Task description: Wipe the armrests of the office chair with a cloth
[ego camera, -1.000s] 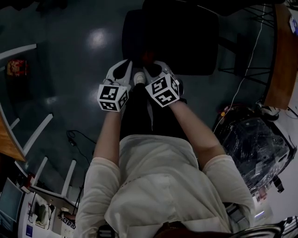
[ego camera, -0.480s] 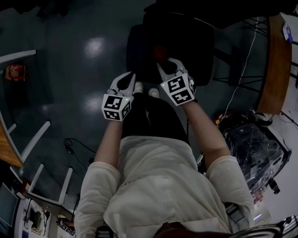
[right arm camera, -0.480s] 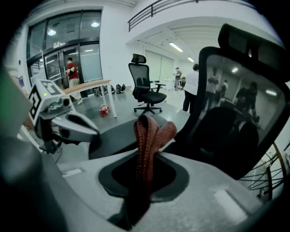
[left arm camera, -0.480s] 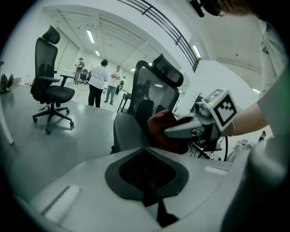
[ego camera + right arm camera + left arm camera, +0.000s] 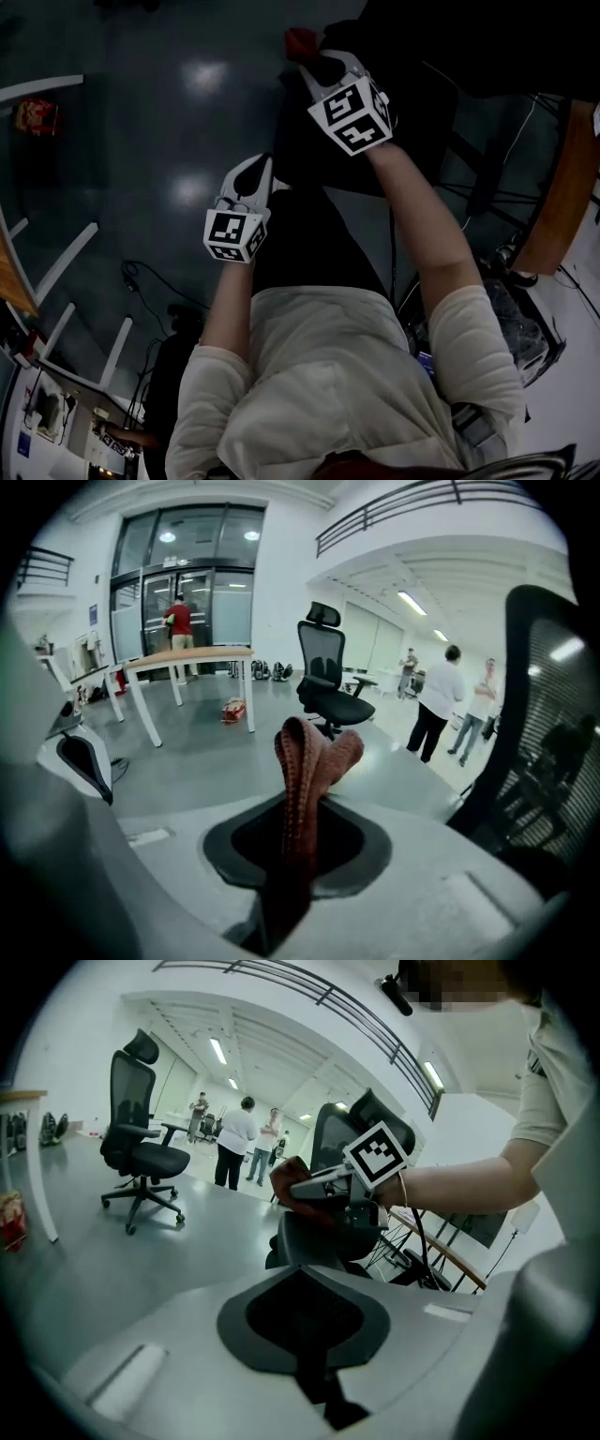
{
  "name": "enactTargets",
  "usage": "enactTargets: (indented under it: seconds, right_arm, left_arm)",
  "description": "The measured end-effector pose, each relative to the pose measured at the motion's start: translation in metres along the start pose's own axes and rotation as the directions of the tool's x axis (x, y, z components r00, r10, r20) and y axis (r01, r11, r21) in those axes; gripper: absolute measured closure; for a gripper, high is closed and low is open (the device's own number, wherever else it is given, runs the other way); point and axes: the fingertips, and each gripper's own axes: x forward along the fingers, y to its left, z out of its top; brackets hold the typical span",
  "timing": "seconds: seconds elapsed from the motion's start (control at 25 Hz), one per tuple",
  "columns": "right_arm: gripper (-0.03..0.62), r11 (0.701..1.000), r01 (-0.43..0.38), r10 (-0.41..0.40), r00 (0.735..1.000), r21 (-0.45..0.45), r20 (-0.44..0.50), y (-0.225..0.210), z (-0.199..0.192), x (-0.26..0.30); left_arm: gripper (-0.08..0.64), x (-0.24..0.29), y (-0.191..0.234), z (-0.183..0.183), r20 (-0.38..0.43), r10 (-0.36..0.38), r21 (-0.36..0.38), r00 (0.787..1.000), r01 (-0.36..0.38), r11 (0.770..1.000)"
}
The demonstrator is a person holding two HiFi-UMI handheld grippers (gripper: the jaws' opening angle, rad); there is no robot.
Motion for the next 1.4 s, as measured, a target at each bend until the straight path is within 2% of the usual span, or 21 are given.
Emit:
enactTargets:
  seconds: [0.12,0.2,0.36,0.64,0.8,0.88,1.0,1.16,1.28,1.4]
  right_arm:
    - [0.551,0.996,-0.081,0.079,0.996,-0.048,-0.041,0.009,0.002,0.028]
    - [0.551,0.993,-0.115,0.114,0.992,-0.014,-0.055,0.009,-0.003,0.036]
    - [0.551,0.991,-0.113,0.116,0.992,0.076,-0.041,-0.002,-0.011,0.029]
    - [0.551,0.983,-0.05,0.063,0.996,0.174,-0.067,-0.026,-0.043,0.007]
    - [0.551,0.979,0.032,-0.007,0.992,0.199,-0.123,-0.038,-0.057,-0.008]
    - [0.551,0.97,0.09,-0.066,0.991,0.228,-0.114,-0.04,-0.049,-0.022]
    - [0.551,0.93,0.161,-0.147,0.987,0.331,-0.067,-0.03,-0.024,-0.036]
    - [0.551,0.861,0.178,-0.189,0.982,0.476,-0.025,0.014,0.012,-0.025]
    - [0.551,0.782,0.206,-0.254,0.967,0.588,-0.001,0.041,0.037,-0.008]
    - [0.551,0.688,0.222,-0.31,0.951,0.691,0.004,0.062,0.049,0.01]
  left_arm:
    - [0.545,0.007,0.014,-0.009,-0.03,0.03,-0.033,0.999,-0.03,0.999]
    - [0.545,0.009,0.019,-0.016,-0.048,0.042,-0.051,0.998,-0.044,0.998]
    - [0.545,0.009,0.019,-0.022,-0.054,0.049,-0.068,0.997,-0.053,0.996]
    - [0.545,0.007,0.014,-0.02,-0.046,0.058,-0.059,0.997,-0.061,0.996]
    - [0.543,0.001,0.017,-0.006,-0.02,0.063,-0.049,0.998,-0.064,0.997]
    - [0.543,-0.006,0.021,0.004,0.002,0.063,-0.046,0.998,-0.063,0.997]
    - [0.543,-0.013,0.036,0.019,0.02,0.043,-0.031,0.999,-0.042,0.999]
    - [0.543,-0.026,0.058,0.035,0.004,-0.018,0.0,1.0,0.018,1.0]
    - [0.543,-0.037,0.072,0.049,-0.036,-0.112,0.082,0.993,0.114,0.99]
    - [0.543,-0.049,0.099,0.059,-0.04,-0.142,0.107,0.989,0.145,0.984]
